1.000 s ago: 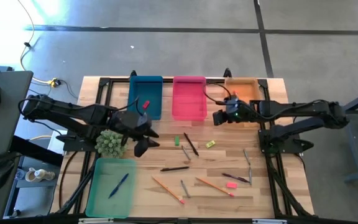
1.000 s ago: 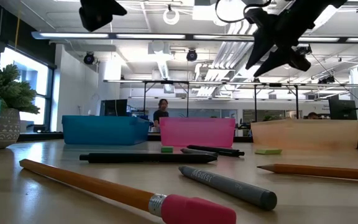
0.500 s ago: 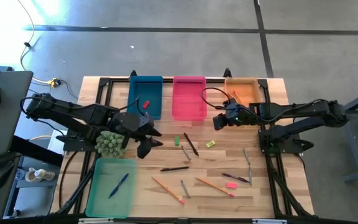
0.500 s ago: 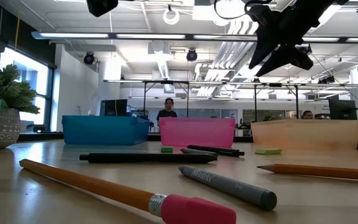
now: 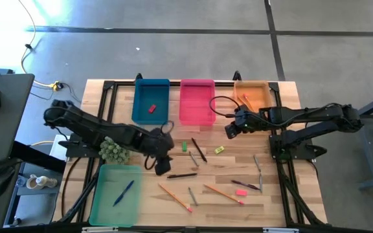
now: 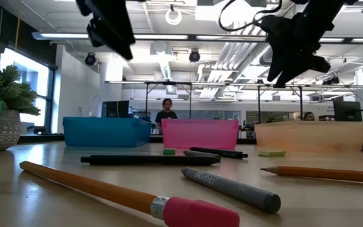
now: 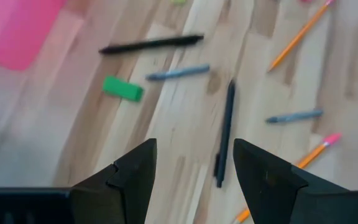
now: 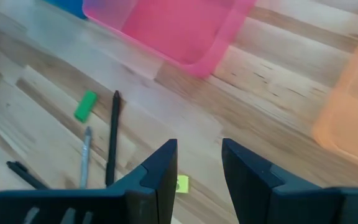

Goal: Sort crayons/erasers/pens/pencils in bins
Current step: Put the left black pen into the transparent blue bin

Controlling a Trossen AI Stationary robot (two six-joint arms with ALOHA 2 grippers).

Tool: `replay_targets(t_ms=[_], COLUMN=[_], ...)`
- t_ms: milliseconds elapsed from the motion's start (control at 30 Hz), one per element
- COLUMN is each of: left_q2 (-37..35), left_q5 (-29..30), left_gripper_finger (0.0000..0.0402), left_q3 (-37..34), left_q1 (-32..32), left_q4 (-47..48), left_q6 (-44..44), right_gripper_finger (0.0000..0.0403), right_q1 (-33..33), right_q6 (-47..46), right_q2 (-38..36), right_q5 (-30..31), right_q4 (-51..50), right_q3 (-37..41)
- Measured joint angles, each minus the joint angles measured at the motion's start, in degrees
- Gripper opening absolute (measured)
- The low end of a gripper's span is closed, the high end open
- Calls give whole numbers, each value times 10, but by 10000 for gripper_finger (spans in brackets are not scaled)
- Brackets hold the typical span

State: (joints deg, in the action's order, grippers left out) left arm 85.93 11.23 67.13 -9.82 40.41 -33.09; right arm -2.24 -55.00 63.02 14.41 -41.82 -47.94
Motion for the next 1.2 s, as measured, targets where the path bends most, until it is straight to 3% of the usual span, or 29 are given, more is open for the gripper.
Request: replay_targets(t_ms=[500, 1200], left_q2=[114, 237], left_q5=[19, 15], left_gripper_finger=[200, 200], left_q3=[0, 0], left_q1=[-56, -94], left_q4=[-13, -90], left_q6=[-34, 3], right_gripper_finger=[119, 118], right_q1=[-1, -19], right_q6=[15, 28], right_q2=[0, 0], right_q5=[16, 19], right_q4=[1, 0], right_q3=[0, 0])
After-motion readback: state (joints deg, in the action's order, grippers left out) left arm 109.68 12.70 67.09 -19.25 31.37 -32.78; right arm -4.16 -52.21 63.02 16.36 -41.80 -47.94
